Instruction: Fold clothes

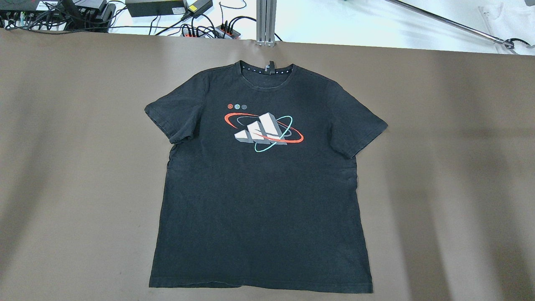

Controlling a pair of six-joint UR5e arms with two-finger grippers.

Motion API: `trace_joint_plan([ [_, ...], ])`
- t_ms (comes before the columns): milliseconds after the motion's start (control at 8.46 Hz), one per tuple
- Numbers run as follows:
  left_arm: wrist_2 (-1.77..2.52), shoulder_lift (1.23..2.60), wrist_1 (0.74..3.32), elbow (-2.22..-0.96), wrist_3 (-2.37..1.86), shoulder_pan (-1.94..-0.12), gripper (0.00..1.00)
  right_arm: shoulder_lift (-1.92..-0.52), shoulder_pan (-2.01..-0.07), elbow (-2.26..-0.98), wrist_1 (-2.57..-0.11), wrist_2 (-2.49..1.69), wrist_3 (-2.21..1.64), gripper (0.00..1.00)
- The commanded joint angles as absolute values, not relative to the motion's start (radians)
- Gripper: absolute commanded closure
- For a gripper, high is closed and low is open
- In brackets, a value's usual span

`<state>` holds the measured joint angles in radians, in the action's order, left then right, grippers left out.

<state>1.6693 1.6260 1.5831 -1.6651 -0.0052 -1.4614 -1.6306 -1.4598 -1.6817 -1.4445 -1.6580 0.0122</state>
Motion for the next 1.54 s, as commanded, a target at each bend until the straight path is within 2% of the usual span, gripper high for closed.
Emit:
trace_joint_plan([
  [0,1.669,1.624,1.583,-1.666,-0.009,-1.462,0.0,-1.631,-1.46,-1.686,-1.442,-1.657,0.012,0.05],
  [355,1.669,1.635,1.586,-1.667,-0.009,-1.46,0.0,-1.631,-1.46,-1.73,-1.41,-1.658,0.008,0.05],
  [591,1.669,1.646,1.687,-1.677,-0.017,-1.462,0.0,-1.629,-1.459,-1.759,-1.28,-1.658,0.008,0.05],
  [828,1.68,1.64,1.86,-1.668,-0.041,-1.462,0.0,-1.637,-1.454,-1.756,-1.142,-1.657,0.008,0.05],
  [1064,1.675,1.609,1.885,-1.646,-0.13,-1.459,0.0,-1.644,-1.45,-1.704,-1.077,-1.67,0.012,0.05],
  [1419,1.692,1.597,2.0,-1.616,-0.175,-1.46,0.0,-1.673,-1.45,-1.7,-1.048,-1.692,0.06,0.05],
])
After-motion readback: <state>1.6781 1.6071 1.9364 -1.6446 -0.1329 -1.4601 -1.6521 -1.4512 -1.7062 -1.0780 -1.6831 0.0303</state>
